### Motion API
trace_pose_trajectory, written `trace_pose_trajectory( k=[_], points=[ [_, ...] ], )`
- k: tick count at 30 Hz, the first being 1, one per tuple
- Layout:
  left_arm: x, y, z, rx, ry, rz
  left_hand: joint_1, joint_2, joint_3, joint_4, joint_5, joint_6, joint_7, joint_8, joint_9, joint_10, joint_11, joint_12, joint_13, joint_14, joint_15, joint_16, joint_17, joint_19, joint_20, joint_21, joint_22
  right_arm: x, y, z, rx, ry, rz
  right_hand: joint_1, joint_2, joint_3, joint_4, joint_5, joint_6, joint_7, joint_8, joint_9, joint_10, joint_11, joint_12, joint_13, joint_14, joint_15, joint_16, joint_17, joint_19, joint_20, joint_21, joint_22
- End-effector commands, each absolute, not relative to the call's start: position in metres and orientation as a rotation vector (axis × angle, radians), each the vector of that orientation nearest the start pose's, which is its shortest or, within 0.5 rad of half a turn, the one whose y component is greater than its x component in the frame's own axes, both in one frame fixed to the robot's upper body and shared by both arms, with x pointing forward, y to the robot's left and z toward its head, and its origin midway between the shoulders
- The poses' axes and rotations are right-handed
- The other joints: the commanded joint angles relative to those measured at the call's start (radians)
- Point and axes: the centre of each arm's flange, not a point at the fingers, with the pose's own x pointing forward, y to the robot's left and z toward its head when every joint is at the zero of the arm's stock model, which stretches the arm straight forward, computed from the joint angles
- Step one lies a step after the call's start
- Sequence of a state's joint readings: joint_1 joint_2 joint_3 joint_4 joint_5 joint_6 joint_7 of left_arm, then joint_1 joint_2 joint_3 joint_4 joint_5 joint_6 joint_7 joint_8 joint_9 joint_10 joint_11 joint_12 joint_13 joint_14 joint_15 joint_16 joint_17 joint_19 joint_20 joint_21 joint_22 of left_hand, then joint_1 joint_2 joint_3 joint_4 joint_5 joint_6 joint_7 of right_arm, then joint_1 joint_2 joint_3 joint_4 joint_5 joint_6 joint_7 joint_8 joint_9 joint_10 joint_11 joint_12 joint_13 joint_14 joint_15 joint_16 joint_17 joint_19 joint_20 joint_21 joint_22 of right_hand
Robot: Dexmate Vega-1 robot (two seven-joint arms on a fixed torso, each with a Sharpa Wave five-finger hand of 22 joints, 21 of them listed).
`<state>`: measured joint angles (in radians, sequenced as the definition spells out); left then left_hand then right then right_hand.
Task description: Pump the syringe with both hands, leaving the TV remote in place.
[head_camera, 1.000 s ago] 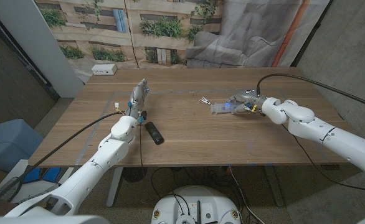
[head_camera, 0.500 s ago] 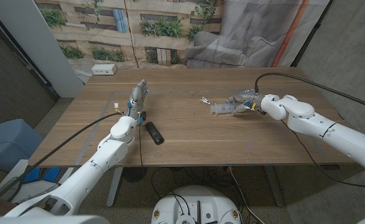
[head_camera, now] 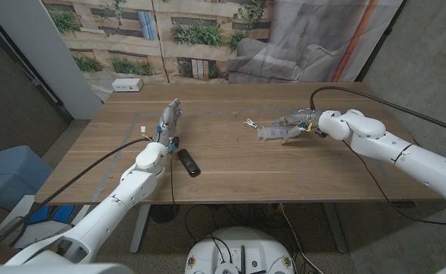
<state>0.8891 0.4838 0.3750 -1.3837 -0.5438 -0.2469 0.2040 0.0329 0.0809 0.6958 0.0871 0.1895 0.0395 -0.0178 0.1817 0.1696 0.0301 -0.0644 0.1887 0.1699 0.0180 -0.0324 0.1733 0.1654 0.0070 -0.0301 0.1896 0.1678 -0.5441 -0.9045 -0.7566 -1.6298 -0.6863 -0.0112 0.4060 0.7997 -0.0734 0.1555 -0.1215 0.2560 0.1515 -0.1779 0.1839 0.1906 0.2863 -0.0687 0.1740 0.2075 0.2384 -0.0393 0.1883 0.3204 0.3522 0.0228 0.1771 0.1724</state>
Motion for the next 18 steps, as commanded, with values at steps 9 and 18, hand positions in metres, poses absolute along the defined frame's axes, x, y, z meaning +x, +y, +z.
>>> trace_pose_trajectory(
  k=[9, 18],
  points=[
    [0.6545, 0.2817, -0.0372, -0.032, -0.578, -0.054, -0.015, 0.066, 0.0, 0.009, 0.001, 0.011, 0.0, 0.0, 0.004, 0.001, -0.001, -0.002, 0.001, 0.004, -0.014, 0.003, 0.002, 0.009, -0.045, 0.003, 0.002, 0.6294, -0.2507, 0.0357, -1.779, -0.32, 0.329, -0.07, -0.003, -0.016, 0.014, 0.017, -0.129, 0.032, -0.007, -0.002, -0.104, 0.047, 0.005, 0.005, -0.117, 0.046, -0.005, -0.015, -0.108, 0.028, -0.003, -0.003],
    [0.6552, 0.2817, -0.0338, -0.024, -0.597, -0.07, -0.014, 0.066, 0.001, 0.01, 0.001, 0.01, 0.001, -0.001, 0.003, -0.003, 0.001, -0.003, 0.001, -0.006, -0.016, -0.001, 0.002, 0.007, -0.046, 0.002, 0.002, 0.6227, -0.2582, 0.0372, -1.54, -0.477, 0.297, -0.24, 0.04, -0.053, 0.096, 0.008, -0.068, 0.043, 0.024, -0.005, -0.063, 0.033, 0.026, -0.002, -0.089, 0.007, 0.023, -0.029, -0.038, -0.007, 0.023, -0.004]
  ],
)
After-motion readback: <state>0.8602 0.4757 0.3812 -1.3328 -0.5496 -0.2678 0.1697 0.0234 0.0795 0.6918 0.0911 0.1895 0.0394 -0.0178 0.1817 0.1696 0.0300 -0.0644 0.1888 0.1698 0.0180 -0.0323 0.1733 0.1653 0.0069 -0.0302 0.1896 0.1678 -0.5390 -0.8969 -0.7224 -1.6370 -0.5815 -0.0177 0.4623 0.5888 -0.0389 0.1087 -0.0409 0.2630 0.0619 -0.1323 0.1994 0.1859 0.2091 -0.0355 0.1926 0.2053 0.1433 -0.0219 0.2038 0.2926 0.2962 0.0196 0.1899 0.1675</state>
